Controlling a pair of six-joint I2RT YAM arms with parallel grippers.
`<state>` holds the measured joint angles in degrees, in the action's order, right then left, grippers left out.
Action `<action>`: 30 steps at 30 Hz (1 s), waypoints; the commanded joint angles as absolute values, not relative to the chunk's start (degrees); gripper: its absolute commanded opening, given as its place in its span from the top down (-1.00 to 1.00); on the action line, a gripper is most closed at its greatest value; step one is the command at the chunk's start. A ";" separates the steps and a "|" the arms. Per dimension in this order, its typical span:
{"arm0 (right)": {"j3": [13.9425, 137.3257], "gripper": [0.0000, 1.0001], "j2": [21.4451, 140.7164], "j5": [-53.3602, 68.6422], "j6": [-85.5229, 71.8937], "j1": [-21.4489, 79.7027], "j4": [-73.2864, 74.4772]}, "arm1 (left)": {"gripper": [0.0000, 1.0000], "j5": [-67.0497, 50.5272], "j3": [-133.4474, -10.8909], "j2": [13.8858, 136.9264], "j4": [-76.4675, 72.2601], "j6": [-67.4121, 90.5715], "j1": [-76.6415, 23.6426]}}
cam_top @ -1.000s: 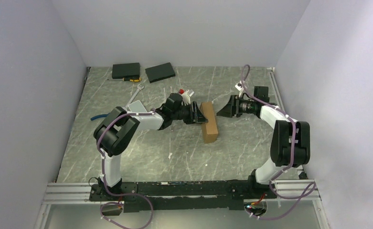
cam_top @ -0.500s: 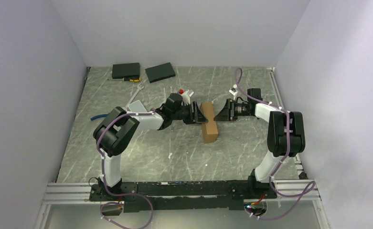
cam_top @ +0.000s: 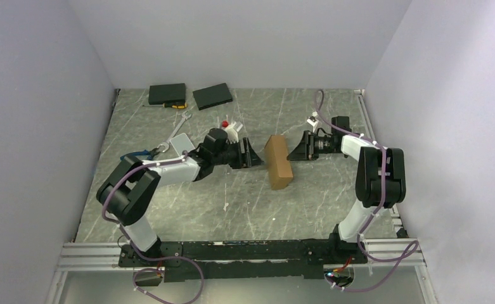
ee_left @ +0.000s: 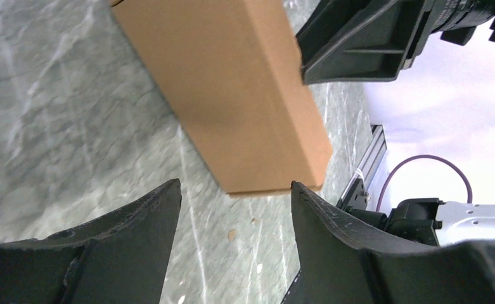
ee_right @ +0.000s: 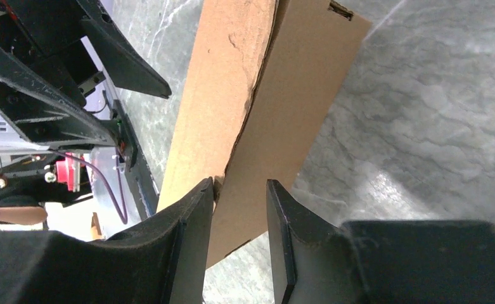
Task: Fold the paper box
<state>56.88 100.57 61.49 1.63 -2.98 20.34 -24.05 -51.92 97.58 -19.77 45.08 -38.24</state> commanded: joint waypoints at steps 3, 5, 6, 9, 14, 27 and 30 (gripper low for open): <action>58.01 0.26 102.95 52.36 7.76 -5.38 22.53 | -0.38 -22.94 -45.81 92.44 -23.94 44.82 -36.37; 58.07 0.26 103.33 51.98 8.14 -5.53 22.82 | -0.38 -22.86 -44.47 91.38 -24.08 44.74 -36.31; 58.24 0.26 103.54 51.95 8.24 -5.47 22.89 | -0.38 -22.85 -44.02 91.04 -24.16 44.67 -36.30; 58.97 0.25 104.82 51.58 8.77 -5.45 23.62 | -0.38 -22.55 -42.42 89.85 -24.75 44.80 -36.13; 59.90 0.26 106.47 50.46 9.38 -5.45 24.20 | -0.39 -21.90 -40.84 88.61 -25.19 44.79 -36.04; 60.02 0.93 102.79 37.49 6.11 -3.59 18.13 | -0.06 -17.94 -52.24 98.13 -15.39 40.52 -33.82; 61.54 1.00 104.23 30.64 4.27 0.52 17.66 | 0.18 -15.59 -58.06 103.11 -10.64 38.71 -33.16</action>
